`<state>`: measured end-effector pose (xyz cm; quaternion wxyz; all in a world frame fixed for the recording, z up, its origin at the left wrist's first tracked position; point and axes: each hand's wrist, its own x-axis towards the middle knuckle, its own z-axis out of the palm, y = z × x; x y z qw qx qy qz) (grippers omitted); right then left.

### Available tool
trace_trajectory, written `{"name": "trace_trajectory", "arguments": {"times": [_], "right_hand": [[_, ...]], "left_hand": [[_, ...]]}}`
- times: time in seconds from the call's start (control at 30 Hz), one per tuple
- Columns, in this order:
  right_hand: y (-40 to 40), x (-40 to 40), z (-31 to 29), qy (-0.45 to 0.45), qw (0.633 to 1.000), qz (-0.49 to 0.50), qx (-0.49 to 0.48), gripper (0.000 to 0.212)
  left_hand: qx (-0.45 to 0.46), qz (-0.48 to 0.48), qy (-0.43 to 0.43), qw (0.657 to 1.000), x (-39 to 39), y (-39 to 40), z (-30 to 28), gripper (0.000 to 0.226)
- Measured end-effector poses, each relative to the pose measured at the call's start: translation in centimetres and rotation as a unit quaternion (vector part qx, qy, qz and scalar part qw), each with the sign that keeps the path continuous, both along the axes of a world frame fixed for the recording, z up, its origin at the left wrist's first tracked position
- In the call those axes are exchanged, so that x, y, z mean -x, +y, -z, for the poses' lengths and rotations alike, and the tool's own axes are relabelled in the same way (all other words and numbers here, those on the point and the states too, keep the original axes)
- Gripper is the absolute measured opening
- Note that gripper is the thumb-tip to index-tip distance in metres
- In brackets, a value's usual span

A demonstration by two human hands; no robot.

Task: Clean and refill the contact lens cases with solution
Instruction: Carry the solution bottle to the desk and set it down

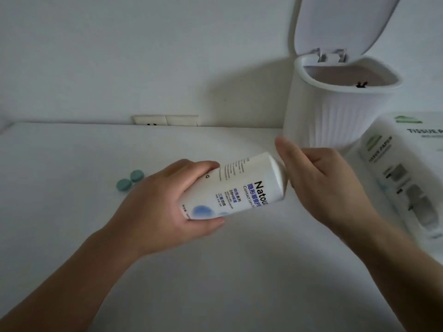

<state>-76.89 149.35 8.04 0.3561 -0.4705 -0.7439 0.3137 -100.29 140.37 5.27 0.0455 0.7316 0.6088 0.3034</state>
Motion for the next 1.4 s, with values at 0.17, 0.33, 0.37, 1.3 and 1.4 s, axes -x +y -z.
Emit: {"name": "trace_trajectory", "arguments": {"times": [0.17, 0.33, 0.37, 1.3, 1.4], "right_hand": [[-4.9, -1.3, -1.5, 0.04, 0.999, 0.013, -0.017, 0.05], [-9.0, -2.1, -4.8, 0.022, 0.997, -0.02, -0.076, 0.047], [-9.6, -2.3, -5.4, 0.024, 0.995, -0.042, -0.089, 0.046], [-7.2, -3.8, -6.6, 0.033, 0.996, -0.082, -0.032, 0.021], [-5.9, -4.4, -6.4, 0.029, 0.99, -0.136, 0.009, 0.003]], "left_hand": [[0.019, 0.037, -0.097, 0.994, -2.0, -4.7, -0.1, 0.066], [0.099, 0.091, -0.215, 0.967, -2.5, -8.5, -2.0, 0.058], [0.113, 0.101, -0.225, 0.962, -2.4, -9.0, -2.5, 0.058], [0.092, 0.06, -0.188, 0.976, -0.6, -7.3, -1.5, 0.069], [0.098, 0.059, -0.192, 0.975, -0.5, -6.2, -0.8, 0.071]]}}
